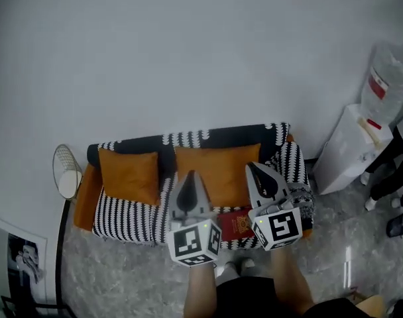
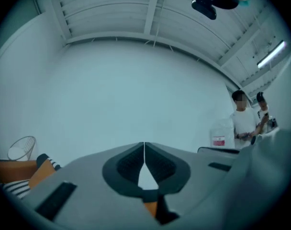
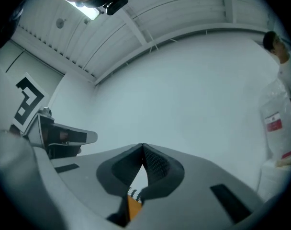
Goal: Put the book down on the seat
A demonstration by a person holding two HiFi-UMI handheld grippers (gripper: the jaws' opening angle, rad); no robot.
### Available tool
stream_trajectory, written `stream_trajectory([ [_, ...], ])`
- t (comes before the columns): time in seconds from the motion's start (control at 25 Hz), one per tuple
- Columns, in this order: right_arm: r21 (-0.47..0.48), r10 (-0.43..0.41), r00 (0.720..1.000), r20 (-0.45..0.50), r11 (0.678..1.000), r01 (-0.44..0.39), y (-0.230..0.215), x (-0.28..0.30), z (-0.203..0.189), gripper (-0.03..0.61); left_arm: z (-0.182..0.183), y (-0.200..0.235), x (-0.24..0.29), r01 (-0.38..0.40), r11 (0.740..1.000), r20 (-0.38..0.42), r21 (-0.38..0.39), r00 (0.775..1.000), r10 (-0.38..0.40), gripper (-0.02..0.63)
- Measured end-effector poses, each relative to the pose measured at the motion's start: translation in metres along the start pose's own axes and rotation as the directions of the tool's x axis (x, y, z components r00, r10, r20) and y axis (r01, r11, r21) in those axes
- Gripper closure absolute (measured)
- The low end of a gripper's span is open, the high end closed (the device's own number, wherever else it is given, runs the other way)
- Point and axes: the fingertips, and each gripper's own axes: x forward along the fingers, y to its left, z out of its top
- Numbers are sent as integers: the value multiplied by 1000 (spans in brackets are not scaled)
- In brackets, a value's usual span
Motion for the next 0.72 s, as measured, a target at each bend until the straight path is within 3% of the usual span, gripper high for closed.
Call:
stream_trajectory([
  [0.16,-51,25,999,46,998,-23,-2,-1,46,568,45,-8,3,-3,999,89,33,996,0,600],
  [0.36,-87,57,996,70,995,-51,-2,7,79,568,70,-26,12,27,999,141,32,990,-31,600],
  [0.72,-80,44,999,-12,996,-45,-8,23,65,568,62,-40,27,37,996,79,81,996,-43,600],
])
